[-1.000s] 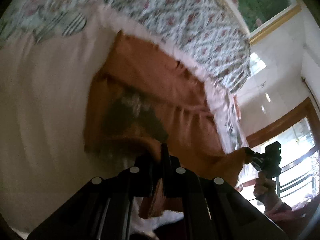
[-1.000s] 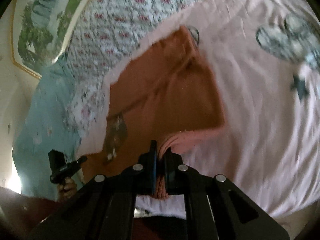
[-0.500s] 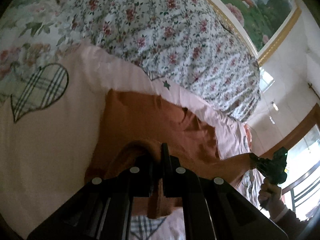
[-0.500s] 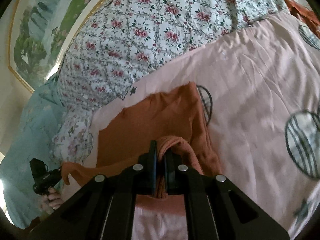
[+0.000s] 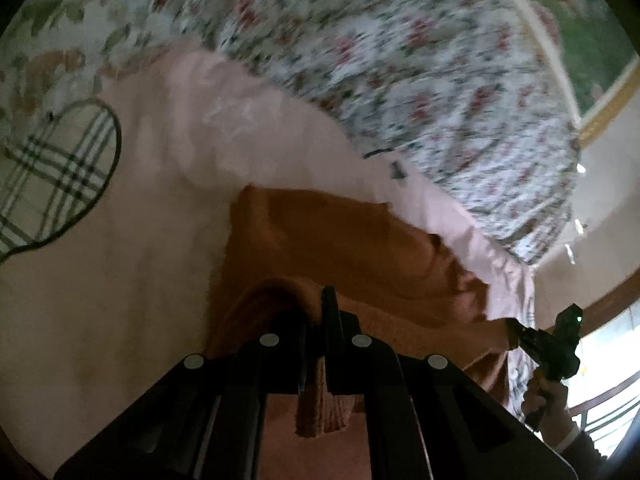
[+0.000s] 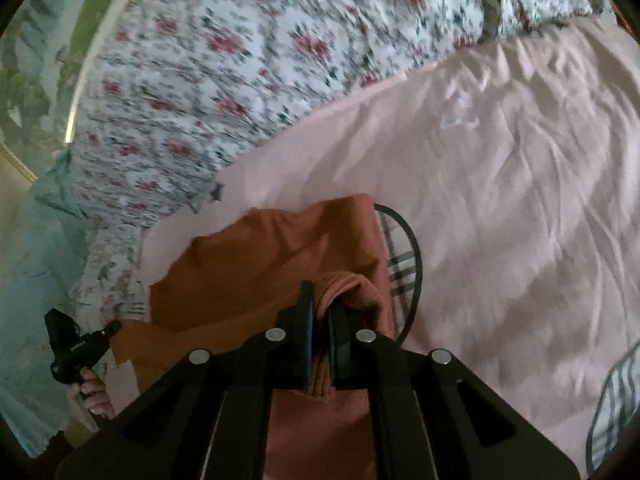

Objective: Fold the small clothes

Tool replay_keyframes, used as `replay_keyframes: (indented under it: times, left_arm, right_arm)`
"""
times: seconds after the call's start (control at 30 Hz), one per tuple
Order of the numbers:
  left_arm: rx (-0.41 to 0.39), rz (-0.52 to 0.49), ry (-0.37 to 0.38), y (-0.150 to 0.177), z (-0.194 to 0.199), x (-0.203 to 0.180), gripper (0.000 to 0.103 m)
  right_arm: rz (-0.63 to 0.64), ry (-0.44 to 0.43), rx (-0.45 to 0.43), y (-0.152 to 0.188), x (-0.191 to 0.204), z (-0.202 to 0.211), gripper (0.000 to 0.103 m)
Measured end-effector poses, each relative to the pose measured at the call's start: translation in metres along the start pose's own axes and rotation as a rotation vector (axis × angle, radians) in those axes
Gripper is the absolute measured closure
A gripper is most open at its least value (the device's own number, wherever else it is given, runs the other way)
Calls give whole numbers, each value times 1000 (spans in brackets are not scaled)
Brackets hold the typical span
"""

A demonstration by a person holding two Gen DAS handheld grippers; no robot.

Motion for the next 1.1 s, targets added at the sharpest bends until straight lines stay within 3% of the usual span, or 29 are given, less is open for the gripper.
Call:
replay_keyframes:
  times: [0.13,0.23,0.27,0.33,0.4,0.43,0.53,0.63,0.73,0.8,0.9,1.0,1.1]
  left_arm:
    - [72,72,-56,10,-28,27,95]
    - [70,105,-39,20,-18,26,87]
    - [65,101,-32,24,-12,21,78]
    - [64,83,-2,41,3,2,69]
    - [95,53,34,62,6,-19,66]
    - [123,31,60,75,3,-34,66]
    - [237,-31,119,112,-25,-74,65]
    - [300,-105,86,124,-58,-92,65]
    - [308,-132,71,110,-74,-95,64]
    - [294,-138,47,88,-81,-88,69]
    - [226,-112,-7,35,-83,-65,70]
    - [102,-48,-110,-24,-70,-33,64]
    - [3,33,-155,-61,-49,-8,63]
  right_arm:
    - [-37,46,90,5,-21,-35,92]
    - [-73,56,113,7,-30,-34,90]
    - [-81,58,96,6,-31,-25,88]
    - [-69,88,25,3,-30,-3,64]
    - [-38,102,-43,5,-23,20,52]
    - [-15,92,-51,10,-16,26,52]
    - [104,-16,69,48,23,17,53]
    - [272,-47,247,95,55,-19,53]
    - [362,-33,360,111,62,-53,53]
    - [397,9,339,95,60,-64,56]
    - [383,118,212,39,42,-68,55]
    - [211,182,60,-27,11,-55,55]
    - [52,203,-48,-64,-16,-32,54]
Point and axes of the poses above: each gripper's, at about its wrist camera, not at the fingertips, and z roughly against the way its jaws point, x to its left, y to its underside, the point moved 10 cm from there along -z, roughly the way its jaws point, and after that the axes turned 4 degrees about -z, right-handed, at the moved point
